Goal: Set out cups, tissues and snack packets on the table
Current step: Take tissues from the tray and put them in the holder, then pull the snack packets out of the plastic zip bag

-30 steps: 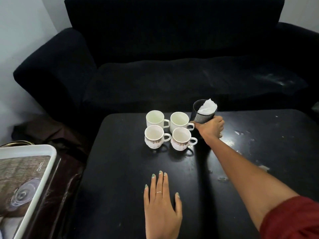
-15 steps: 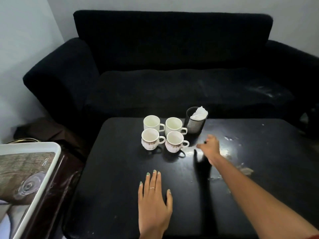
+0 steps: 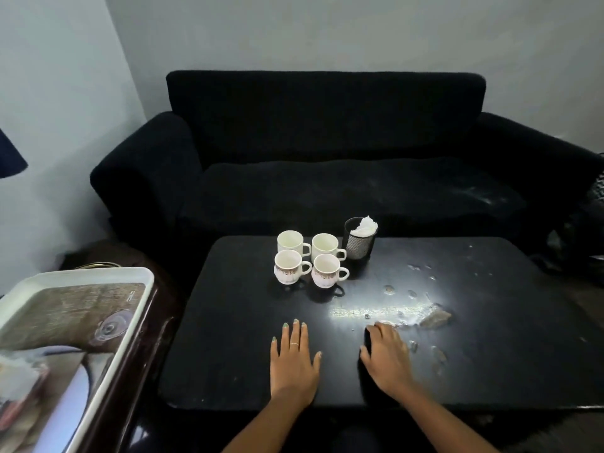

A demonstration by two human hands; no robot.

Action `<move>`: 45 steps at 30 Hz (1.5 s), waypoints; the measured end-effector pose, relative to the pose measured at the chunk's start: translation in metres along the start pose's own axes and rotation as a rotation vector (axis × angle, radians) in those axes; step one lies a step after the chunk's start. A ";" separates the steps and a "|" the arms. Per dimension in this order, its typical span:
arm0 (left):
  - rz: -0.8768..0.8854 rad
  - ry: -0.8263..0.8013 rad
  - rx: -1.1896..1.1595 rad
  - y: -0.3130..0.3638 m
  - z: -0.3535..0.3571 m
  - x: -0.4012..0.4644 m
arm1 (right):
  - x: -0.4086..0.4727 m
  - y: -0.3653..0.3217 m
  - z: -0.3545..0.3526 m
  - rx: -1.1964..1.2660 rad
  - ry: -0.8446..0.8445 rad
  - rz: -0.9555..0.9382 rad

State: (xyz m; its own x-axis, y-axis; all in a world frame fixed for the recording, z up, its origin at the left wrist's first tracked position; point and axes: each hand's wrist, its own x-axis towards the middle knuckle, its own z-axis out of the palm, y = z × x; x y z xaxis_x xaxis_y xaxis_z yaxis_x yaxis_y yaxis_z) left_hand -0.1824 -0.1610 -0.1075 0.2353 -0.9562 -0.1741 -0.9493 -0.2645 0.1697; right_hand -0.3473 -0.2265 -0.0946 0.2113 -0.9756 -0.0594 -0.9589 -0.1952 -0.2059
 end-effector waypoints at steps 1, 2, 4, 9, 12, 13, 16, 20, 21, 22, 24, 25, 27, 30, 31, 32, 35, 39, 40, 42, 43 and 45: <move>0.011 -0.024 0.007 -0.001 -0.002 -0.004 | -0.005 0.000 -0.001 -0.023 -0.008 -0.011; 0.022 -0.047 0.014 -0.003 -0.004 -0.010 | -0.010 -0.002 -0.003 -0.039 -0.018 -0.023; 0.037 -0.088 0.014 -0.006 -0.010 -0.020 | -0.019 -0.007 -0.007 -0.063 -0.041 -0.060; 0.034 -0.105 -0.047 -0.012 -0.028 -0.046 | -0.037 -0.033 -0.016 -0.061 -0.061 -0.191; 0.024 -0.062 -0.061 -0.021 -0.041 -0.059 | -0.046 -0.055 -0.024 -0.029 -0.050 -0.256; 0.020 -0.045 -0.064 -0.025 -0.047 -0.063 | -0.049 -0.063 -0.027 -0.021 -0.044 -0.278; 0.006 0.020 -0.074 -0.040 -0.067 -0.072 | -0.054 -0.086 -0.039 0.000 -0.022 -0.335; -0.064 0.138 -0.161 -0.070 -0.098 -0.087 | -0.061 -0.120 -0.055 0.049 0.020 -0.416; -0.092 0.165 -0.206 -0.077 -0.106 -0.090 | -0.062 -0.128 -0.058 0.066 0.030 -0.439; -0.122 0.196 -0.251 -0.085 -0.113 -0.095 | -0.065 -0.138 -0.062 0.083 0.039 -0.468; -0.167 0.259 -0.313 -0.101 -0.126 -0.106 | -0.071 -0.158 -0.067 0.113 0.059 -0.531; -0.185 0.292 -0.335 -0.108 -0.132 -0.111 | -0.074 -0.169 -0.070 0.131 0.066 -0.562; -0.229 0.364 -0.393 -0.123 -0.144 -0.123 | -0.082 -0.191 -0.075 0.169 0.070 -0.623; -0.325 0.505 -0.503 -0.146 -0.163 -0.142 | -0.093 -0.224 -0.079 0.220 0.065 -0.722; -0.366 0.560 -0.538 -0.154 -0.170 -0.148 | -0.097 -0.233 -0.080 0.238 0.059 -0.750; -0.415 0.619 -0.568 -0.163 -0.176 -0.156 | -0.101 -0.244 -0.081 0.254 0.049 -0.777; -0.580 0.829 -0.606 -0.192 -0.184 -0.179 | -0.114 -0.275 -0.080 0.292 0.001 -0.849; -0.854 1.090 -0.759 -0.223 -0.185 -0.202 | -0.130 -0.310 -0.073 0.293 -0.066 -0.927; -0.916 1.152 -0.813 -0.229 -0.188 -0.204 | -0.133 -0.318 -0.070 0.286 -0.090 -0.939; -0.995 1.282 -0.895 -0.240 -0.196 -0.204 | -0.141 -0.333 -0.065 0.283 -0.145 -0.957; -1.031 1.338 -0.939 -0.247 -0.199 -0.204 | -0.144 -0.340 -0.061 0.286 -0.174 -0.968; -1.128 1.404 -1.063 -0.261 -0.201 -0.204 | -0.151 -0.354 -0.055 0.299 -0.231 -0.986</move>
State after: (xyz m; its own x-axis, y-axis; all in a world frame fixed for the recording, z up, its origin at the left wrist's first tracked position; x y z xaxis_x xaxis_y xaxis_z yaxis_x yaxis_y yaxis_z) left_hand 0.0594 0.0780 0.0785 0.9392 0.3427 0.0202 0.0258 -0.1293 0.9913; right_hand -0.0504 -0.0158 0.0413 0.9327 -0.3498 0.0873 -0.2642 -0.8278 -0.4949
